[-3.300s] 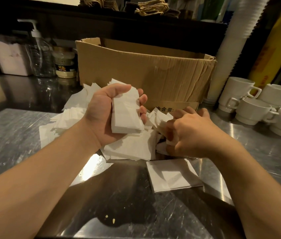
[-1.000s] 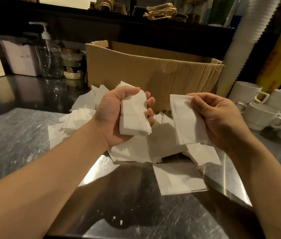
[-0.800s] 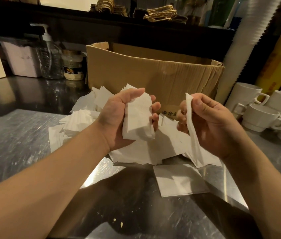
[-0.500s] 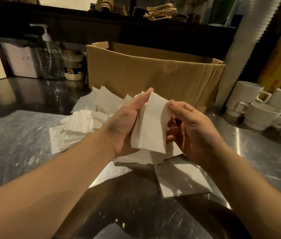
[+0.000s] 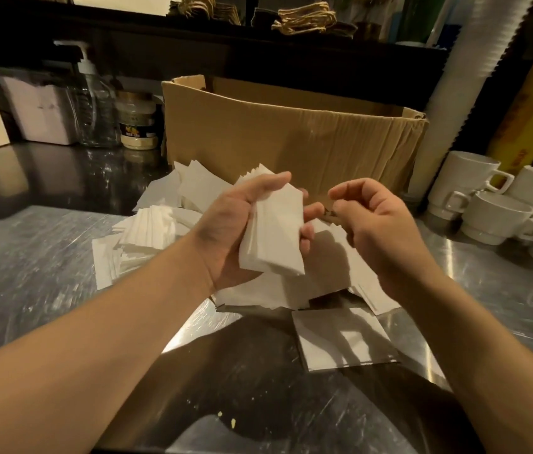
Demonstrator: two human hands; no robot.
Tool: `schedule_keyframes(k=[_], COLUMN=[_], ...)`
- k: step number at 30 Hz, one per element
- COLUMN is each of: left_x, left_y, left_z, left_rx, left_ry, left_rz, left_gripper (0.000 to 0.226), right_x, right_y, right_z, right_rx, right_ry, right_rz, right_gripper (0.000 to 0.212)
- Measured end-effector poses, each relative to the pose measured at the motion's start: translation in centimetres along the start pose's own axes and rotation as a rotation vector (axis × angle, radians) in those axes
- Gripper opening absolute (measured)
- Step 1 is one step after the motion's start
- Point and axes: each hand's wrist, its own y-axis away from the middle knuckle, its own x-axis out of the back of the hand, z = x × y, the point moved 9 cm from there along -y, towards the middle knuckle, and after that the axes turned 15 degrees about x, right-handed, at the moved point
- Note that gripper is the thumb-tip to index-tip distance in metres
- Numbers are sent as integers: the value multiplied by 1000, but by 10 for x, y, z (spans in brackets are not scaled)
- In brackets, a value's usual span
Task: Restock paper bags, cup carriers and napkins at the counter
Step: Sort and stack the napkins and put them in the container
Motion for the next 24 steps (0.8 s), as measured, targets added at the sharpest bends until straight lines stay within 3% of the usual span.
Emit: schedule_keyframes(k=[3,5,7,24], left_x=[2,3,4,9], left_y=[2,3,4,2], left_z=[7,10,12,12], left_rx=[-27,-38,-47,-46], left_ry=[108,138,158,160], left_rz=[-46,-57,-61,-29], left_gripper=[54,50,49,46], right_x=[-14,-28,-37,-40], right_y=[-1,11,21,27], right_z=[-1,4,4,6], right_rx=[180,156,99,55], right_ry=[488,619,606,607], right_rz=[-365,-622,-739,-834], right_gripper=[20,35,45,46])
